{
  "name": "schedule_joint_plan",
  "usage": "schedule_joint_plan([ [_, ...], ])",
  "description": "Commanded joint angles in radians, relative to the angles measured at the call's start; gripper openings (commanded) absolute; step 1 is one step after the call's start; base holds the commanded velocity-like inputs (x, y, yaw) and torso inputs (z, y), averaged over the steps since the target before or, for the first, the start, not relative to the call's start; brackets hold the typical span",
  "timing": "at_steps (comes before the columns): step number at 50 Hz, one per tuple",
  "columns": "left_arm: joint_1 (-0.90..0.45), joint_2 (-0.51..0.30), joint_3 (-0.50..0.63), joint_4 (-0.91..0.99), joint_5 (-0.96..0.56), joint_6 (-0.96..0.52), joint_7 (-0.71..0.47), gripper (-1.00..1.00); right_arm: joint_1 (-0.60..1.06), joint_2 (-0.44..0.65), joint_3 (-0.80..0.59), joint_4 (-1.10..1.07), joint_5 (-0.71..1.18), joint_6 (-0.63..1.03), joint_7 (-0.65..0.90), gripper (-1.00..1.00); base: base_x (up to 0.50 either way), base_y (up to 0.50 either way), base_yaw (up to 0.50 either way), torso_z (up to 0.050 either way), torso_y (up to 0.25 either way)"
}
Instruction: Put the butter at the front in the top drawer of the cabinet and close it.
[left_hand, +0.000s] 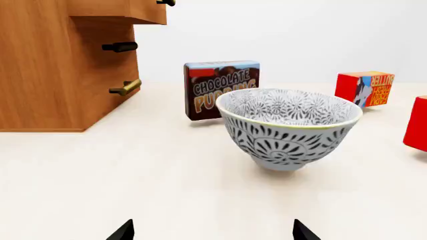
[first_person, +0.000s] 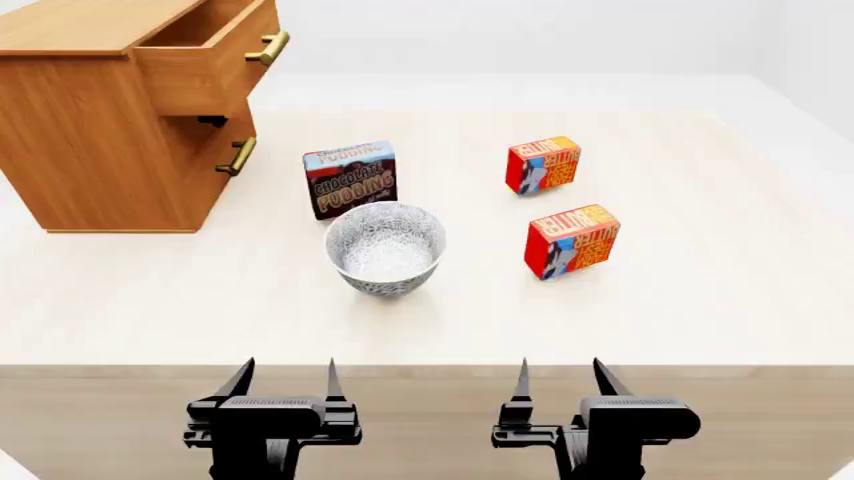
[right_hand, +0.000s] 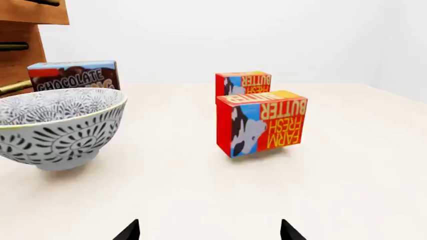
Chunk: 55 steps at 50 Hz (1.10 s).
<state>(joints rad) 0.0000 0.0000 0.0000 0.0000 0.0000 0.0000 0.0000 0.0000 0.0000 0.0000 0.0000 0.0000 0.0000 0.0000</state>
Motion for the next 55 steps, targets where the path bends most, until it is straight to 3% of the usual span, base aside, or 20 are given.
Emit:
schedule_joint_plan([
  [1,0.004,-0.017,0.015,0.002,-0.019,-0.006,-0.015,1.0,0.003,0.012,-0.02,-0.002,0.018,0.019,0.029,1.0,0.0,0.0,0.0,0.0,0.0],
  [12,0.029,-0.053,0.029,0.049,-0.067,0.001,-0.041,1.0,-0.024,0.043,-0.079,-0.102,0.012,0.11,0.124,1.0,0.0,0.0,0.0,0.0,0.0],
  [17,0.013,-0.083,0.009,0.227,-0.095,-0.101,-0.059,1.0,-0.004,0.052,-0.064,-0.287,0.033,0.307,0.162,1.0,0.0,0.0,0.0,0.0,0.0],
  [22,-0.128,-0.145,-0.054,0.65,-0.21,-0.47,-0.087,1.0,0.168,0.109,-0.09,-0.67,-0.017,0.644,0.162,1.0,0.0,0.0,0.0,0.0,0.0],
  [26,-0.327,-0.199,-0.154,0.927,-0.388,-0.858,-0.127,1.0,0.432,0.057,0.021,-0.885,0.111,1.137,0.104,1.0,0.0,0.0,0.0,0.0,0.0],
  [28,-0.462,-0.204,-0.24,1.008,-0.491,-1.043,-0.163,1.0,0.585,0.009,0.111,-0.94,0.158,1.369,0.111,1.0,0.0,0.0,0.0,0.0,0.0],
  [32,-0.673,-0.204,-0.386,1.043,-0.681,-1.289,-0.244,1.0,0.756,0.001,0.214,-0.969,0.268,1.569,0.215,1.0,0.0,0.0,0.0,0.0,0.0],
  [35,-0.79,-0.172,-0.466,1.002,-0.774,-1.463,-0.283,1.0,0.783,0.051,0.273,-0.898,0.516,1.57,0.399,1.0,0.0,0.0,0.0,0.0,0.0],
  [39,-0.846,-0.167,-0.469,0.962,-0.794,-1.524,-0.311,1.0,0.811,0.135,0.334,-0.812,0.929,1.569,0.708,1.0,0.0,0.0,0.0,0.0,0.0],
  [42,-0.87,-0.164,-0.476,0.959,-0.818,-1.553,-0.33,1.0,0.832,0.167,0.348,-0.784,1.068,1.566,0.808,1.0,0.0,0.0,0.0,0.0,0.0],
  [55,-0.896,-0.196,-0.475,0.944,-0.937,-1.551,-0.421,1.0,0.82,0.182,0.374,-0.759,1.212,1.51,0.845,1.0,0.41,0.0,0.0,0.0,0.0],
])
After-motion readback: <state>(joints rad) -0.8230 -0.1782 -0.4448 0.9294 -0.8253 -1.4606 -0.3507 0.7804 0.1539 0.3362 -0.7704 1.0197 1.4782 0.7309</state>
